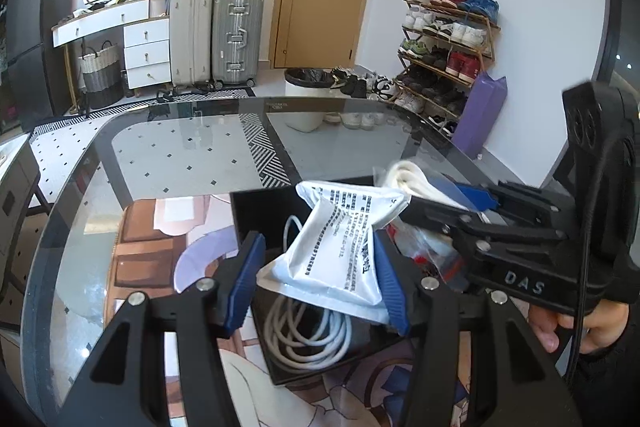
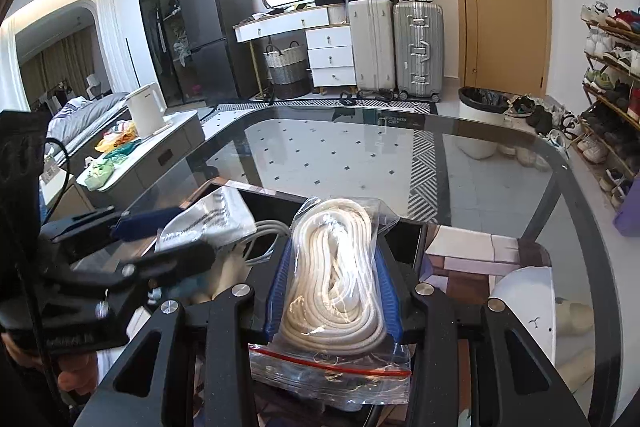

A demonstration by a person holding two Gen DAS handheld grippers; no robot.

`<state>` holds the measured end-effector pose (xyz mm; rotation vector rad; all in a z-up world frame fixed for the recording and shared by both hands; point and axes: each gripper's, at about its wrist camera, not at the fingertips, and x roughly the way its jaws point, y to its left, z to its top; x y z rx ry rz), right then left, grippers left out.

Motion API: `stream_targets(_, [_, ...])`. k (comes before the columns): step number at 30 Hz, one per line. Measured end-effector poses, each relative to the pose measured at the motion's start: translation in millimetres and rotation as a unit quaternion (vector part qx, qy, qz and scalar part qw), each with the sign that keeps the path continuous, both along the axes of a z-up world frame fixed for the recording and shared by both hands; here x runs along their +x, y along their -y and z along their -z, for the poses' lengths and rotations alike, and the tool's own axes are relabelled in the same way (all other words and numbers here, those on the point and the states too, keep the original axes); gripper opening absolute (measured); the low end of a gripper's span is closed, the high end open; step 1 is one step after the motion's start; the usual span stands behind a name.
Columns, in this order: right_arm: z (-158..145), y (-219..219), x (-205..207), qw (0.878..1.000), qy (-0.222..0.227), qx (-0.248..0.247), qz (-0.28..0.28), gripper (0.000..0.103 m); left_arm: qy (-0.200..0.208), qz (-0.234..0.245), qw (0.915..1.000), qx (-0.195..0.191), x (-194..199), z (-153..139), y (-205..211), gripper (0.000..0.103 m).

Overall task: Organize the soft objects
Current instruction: 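Carry the rope bag with the right gripper while the left carries the pouch over the box, then open the right gripper to drop the rope bag while the left releases the pouch into the box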

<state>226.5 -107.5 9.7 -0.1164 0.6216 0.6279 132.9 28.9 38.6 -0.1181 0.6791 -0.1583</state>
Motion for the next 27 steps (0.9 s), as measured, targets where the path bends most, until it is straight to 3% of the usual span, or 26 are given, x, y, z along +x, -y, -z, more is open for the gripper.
stream_targets(3, [-0.1,0.0,2.7,1.0,-0.003,0.0,-0.003,0.044,-0.005,0.006,0.9999,0.007,-0.3,1.6,4.5,0.056])
stream_targets(10, [-13.3,17.2,-11.7,0.999,0.034,0.009,-0.003,0.082,-0.01,0.01,0.9999,0.007,-3.2,2.4,8.2,0.064])
stream_targets(15, [-22.4,32.7,-29.4,0.999,0.052,0.007,-0.008,0.101,-0.001,0.014,0.9995,0.028,-13.5,-1.9,14.0,0.073])
stream_targets(18, [-24.1,41.6,-41.4,0.998,0.058,0.01,-0.009,0.102,0.022,0.003,0.9991,0.036,-26.7,-9.1,13.1,0.097])
stream_targets(27, [-17.0,56.8,-71.5,0.997,0.07,0.029,-0.022,0.102,0.051,-0.026,0.9981,0.023,-46.1,-15.5,-3.1,0.103])
